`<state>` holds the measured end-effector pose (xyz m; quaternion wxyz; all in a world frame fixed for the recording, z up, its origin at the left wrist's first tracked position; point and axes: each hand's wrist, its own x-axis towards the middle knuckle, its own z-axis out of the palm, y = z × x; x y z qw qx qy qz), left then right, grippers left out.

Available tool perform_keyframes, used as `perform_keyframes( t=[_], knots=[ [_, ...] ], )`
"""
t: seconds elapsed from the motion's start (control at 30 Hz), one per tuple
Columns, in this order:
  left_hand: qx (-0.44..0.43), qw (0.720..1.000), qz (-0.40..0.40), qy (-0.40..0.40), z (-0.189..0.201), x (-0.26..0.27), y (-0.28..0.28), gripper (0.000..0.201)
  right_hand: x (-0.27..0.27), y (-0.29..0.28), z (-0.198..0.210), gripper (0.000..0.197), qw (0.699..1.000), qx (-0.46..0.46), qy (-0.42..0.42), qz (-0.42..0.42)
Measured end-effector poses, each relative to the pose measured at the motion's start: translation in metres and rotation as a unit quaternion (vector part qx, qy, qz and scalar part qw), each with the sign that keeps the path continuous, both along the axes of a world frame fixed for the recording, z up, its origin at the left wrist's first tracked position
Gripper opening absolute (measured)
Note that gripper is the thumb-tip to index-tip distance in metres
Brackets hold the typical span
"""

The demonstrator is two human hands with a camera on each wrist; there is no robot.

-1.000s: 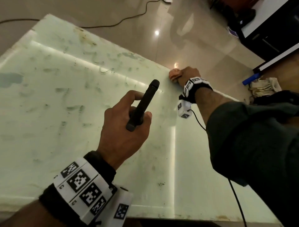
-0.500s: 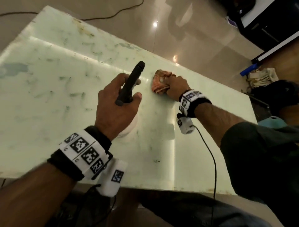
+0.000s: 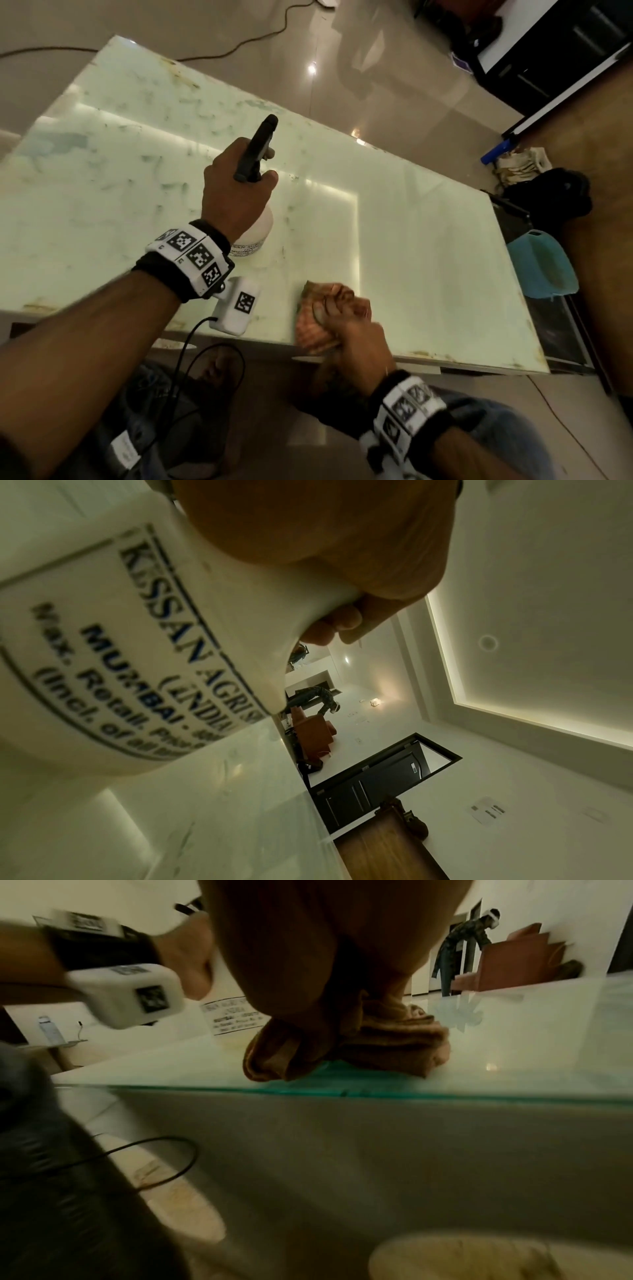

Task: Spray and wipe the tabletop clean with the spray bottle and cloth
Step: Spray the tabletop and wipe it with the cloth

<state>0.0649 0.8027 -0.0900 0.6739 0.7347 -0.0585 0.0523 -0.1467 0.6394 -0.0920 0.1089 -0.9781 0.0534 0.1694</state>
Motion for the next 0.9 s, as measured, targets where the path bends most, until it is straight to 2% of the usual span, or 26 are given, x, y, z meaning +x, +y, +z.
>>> perform_keyframes(
  t=[0.13,0.2,0.27,0.33,0.43,0.47,0.53,0.6,0.63,0.73,0.8,0.9],
  knots=[
    [0.006,1.0,-0.007,-0.002,0.001,-0.001,-0.002,0.02,-0.045,0.014,-0.003,0.048,0.999,0.042,-0.023,-0.017],
    [0.008,1.0,-0.006,0.0,0.002,-0.003,-0.001,0.02,-0.05,0.016,0.012,0.036,0.988,0.128,-0.025,-0.082],
    [0.011,1.0,-0.005,0.006,0.002,-0.003,-0.002,0.021,-0.048,0.013,0.028,0.029,0.978,0.162,-0.046,-0.122],
    [0.012,1.0,-0.002,0.011,0.002,-0.003,-0.001,0.021,-0.046,0.005,0.037,0.035,0.973,0.132,-0.122,-0.147],
    [0.006,1.0,0.005,0.018,0.002,-0.001,0.0,0.022,-0.037,-0.007,0.031,0.054,0.96,0.024,-0.219,-0.175],
    [0.005,1.0,0.005,0.018,0.003,-0.002,0.0,0.023,-0.034,-0.007,0.024,0.057,0.961,0.014,-0.204,-0.185],
    [0.006,1.0,0.006,0.017,0.003,-0.003,-0.001,0.023,-0.026,0.004,0.007,0.061,0.974,0.029,-0.114,-0.192],
    [0.008,1.0,0.006,0.02,0.002,-0.003,0.001,0.022,-0.019,0.022,-0.01,0.068,0.987,0.017,-0.013,-0.159],
    [0.006,1.0,0.009,0.021,0.003,-0.001,0.002,0.022,-0.012,0.028,-0.016,0.07,0.988,0.009,0.012,-0.151],
    [0.01,0.999,0.011,0.029,0.004,0.003,0.004,0.021,0.018,0.026,-0.014,0.063,0.984,0.016,-0.009,-0.175],
    [0.006,0.999,0.016,0.036,0.003,0.006,0.006,0.02,0.046,0.017,-0.006,0.053,0.985,0.007,-0.042,-0.166],
    [0.011,0.999,0.025,0.036,0.002,0.009,0.006,0.019,0.106,-0.001,0.011,0.043,0.989,-0.032,-0.043,-0.141]
  ],
)
